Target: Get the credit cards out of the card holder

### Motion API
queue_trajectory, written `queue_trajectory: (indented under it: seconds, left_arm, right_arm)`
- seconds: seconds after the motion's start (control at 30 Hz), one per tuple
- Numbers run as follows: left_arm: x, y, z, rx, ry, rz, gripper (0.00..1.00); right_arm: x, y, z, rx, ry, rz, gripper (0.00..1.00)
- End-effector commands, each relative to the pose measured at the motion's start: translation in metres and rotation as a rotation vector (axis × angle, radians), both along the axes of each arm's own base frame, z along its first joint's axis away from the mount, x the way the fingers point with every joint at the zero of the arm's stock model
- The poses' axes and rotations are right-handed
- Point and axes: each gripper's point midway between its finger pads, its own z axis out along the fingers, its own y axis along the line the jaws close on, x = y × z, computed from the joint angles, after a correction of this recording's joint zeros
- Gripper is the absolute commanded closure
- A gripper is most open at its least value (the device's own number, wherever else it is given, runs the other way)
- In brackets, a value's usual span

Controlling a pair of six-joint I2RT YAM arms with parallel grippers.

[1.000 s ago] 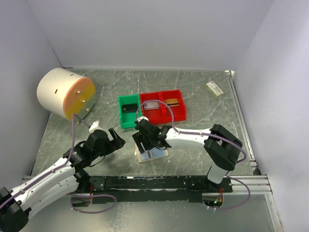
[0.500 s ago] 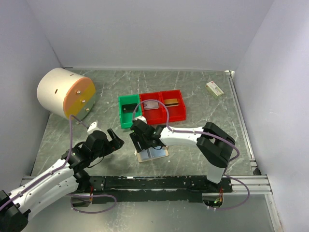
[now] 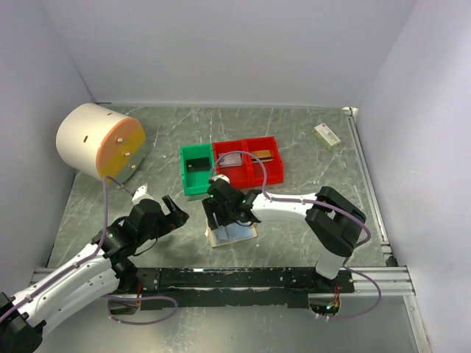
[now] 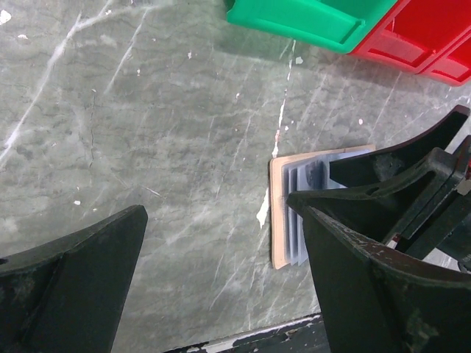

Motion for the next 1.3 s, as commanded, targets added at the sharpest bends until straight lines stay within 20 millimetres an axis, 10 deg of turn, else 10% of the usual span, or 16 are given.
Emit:
queue_trajectory:
  seconds: [0.0,0.63,1.27]
  left_arm:
    - [-0.001,-0.001,0.004,-0.018,-0.011,-0.003,0.01]
    - [0.002,-0.023,0.005,-0.029,-0.018,-0.116,0.01]
    - [-0.021,-0.115,0.026,-0.274,-0.129,-0.609,0.14]
  right_arm:
    - [-0.019,-0.011,-0.016,0.007,0.122,0.001,0.33]
    - [-0.014,-0.020,-0.017,0.126,0.215,-0.050,0.42]
    - [-0.009,-0.026,-0.020,0.208,0.289,-0.082,0.51]
